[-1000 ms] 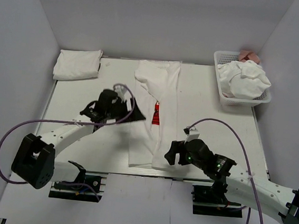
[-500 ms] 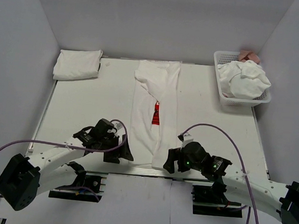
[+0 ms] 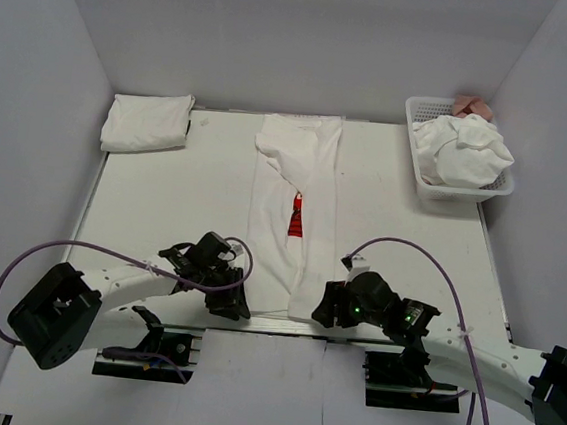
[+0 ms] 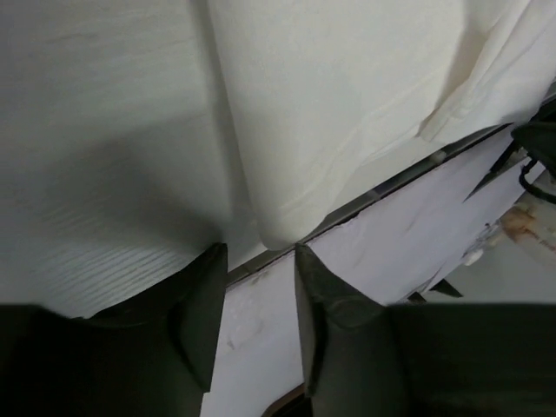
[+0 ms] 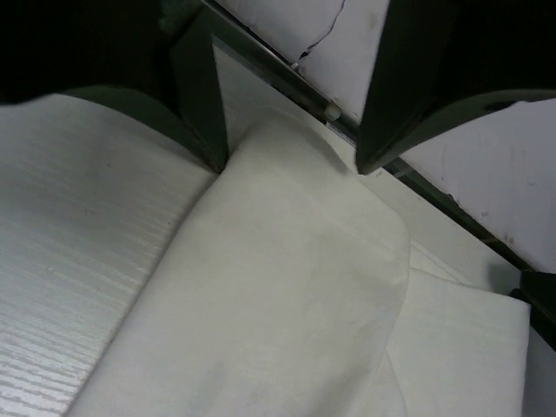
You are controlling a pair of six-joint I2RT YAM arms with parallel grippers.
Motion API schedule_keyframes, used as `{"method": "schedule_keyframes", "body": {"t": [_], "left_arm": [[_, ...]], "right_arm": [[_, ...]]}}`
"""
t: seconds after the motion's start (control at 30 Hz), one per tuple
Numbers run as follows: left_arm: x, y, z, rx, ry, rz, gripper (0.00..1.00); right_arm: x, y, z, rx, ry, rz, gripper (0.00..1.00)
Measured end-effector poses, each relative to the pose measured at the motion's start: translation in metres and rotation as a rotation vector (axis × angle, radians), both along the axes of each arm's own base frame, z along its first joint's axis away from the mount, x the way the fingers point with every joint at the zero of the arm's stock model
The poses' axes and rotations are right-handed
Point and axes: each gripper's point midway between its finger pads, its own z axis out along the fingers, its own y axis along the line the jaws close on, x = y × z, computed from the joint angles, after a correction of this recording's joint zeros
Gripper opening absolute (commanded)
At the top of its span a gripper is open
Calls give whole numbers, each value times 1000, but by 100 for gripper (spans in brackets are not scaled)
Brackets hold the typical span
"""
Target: Fold and stack the t-shirts
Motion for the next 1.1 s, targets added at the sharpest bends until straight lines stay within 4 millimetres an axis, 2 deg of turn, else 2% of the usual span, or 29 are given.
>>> {"method": "schedule_keyframes", "body": {"t": [0.03, 0.07, 0.13, 0.17, 0.2, 0.23, 0.37, 0.5, 0.6, 0.73, 0.9, 1.1], "left_arm": [[-1, 0, -2, 9, -1, -6, 43], [-1, -1, -4, 15, 0, -10, 34], [-1, 0, -6, 31, -3, -10, 22], [0, 0, -8, 42, -5, -11, 7], [1, 0, -9, 48, -2, -8, 0], [2, -1, -9, 52, -5, -10, 0], [9, -5, -8, 60, -33, -21, 0], [20, -15, 5, 34, -99, -44, 0], [30, -21, 21, -2, -171, -50, 0], [50, -28, 41, -24, -269, -31, 0], [90, -31, 64, 11, -407, 53, 0], [162, -32, 96, 140, -567, 211, 0]], "right_arm": [[-1, 0, -1, 1, 6, -5, 58], [-1, -1, -2, -1, 14, -11, 54], [-2, -2, -3, -1, 25, -22, 40], [-3, -3, -6, -10, 35, -29, 32], [-3, -4, -8, -19, 40, -30, 18], [-4, -6, -10, -26, 45, -34, 0], [-3, -9, -14, -48, 57, -59, 0], [4, -12, -12, -73, 34, -88, 0], [15, -10, -2, -69, -5, -119, 0], [37, 0, 22, -52, -73, -175, 0], [72, 8, 40, -103, -145, -274, 0], [135, 22, 65, -204, -202, -459, 0]]}}
